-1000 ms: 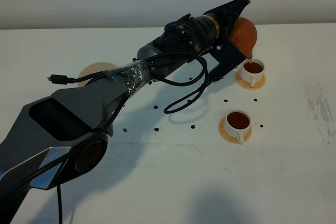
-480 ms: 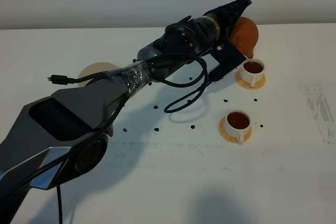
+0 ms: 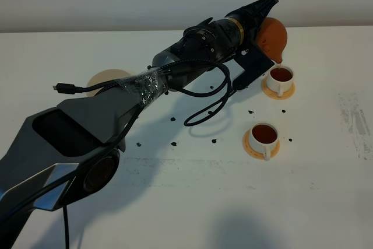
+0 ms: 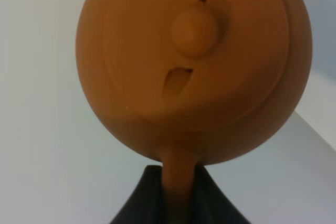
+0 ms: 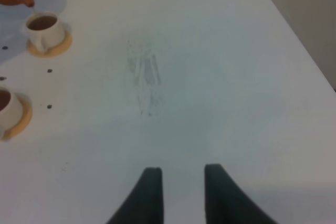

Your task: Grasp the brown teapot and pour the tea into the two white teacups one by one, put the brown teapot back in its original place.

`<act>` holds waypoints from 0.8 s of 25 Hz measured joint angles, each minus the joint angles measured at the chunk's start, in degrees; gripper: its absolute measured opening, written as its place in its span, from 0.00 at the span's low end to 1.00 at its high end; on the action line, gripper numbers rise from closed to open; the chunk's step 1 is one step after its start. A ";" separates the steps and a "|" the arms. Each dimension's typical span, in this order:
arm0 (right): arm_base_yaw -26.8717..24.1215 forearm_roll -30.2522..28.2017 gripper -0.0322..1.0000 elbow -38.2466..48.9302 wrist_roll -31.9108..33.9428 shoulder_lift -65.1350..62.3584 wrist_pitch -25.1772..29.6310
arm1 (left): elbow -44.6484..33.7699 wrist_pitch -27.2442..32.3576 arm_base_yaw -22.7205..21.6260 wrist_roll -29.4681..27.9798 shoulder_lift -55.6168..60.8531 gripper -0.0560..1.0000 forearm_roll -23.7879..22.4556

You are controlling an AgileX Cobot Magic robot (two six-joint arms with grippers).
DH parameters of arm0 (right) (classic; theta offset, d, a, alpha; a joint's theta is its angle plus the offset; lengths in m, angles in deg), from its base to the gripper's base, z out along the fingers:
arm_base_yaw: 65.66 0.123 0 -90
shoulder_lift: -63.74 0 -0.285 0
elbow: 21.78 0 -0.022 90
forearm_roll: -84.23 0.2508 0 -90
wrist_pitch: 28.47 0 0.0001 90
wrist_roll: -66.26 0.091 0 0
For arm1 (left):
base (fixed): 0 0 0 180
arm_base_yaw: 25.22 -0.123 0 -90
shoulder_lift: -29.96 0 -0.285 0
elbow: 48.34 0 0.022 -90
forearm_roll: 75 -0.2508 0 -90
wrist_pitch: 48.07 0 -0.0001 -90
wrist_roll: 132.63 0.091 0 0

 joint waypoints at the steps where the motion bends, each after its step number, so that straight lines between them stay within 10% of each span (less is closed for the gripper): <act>1: 0.00 0.00 0.25 0.00 0.00 0.00 0.00 | 0.00 0.00 0.00 0.00 0.00 0.14 0.00; 20: 0.00 0.00 0.25 0.00 0.00 0.00 0.00 | 0.00 5.87 0.00 -14.13 1.14 0.14 3.05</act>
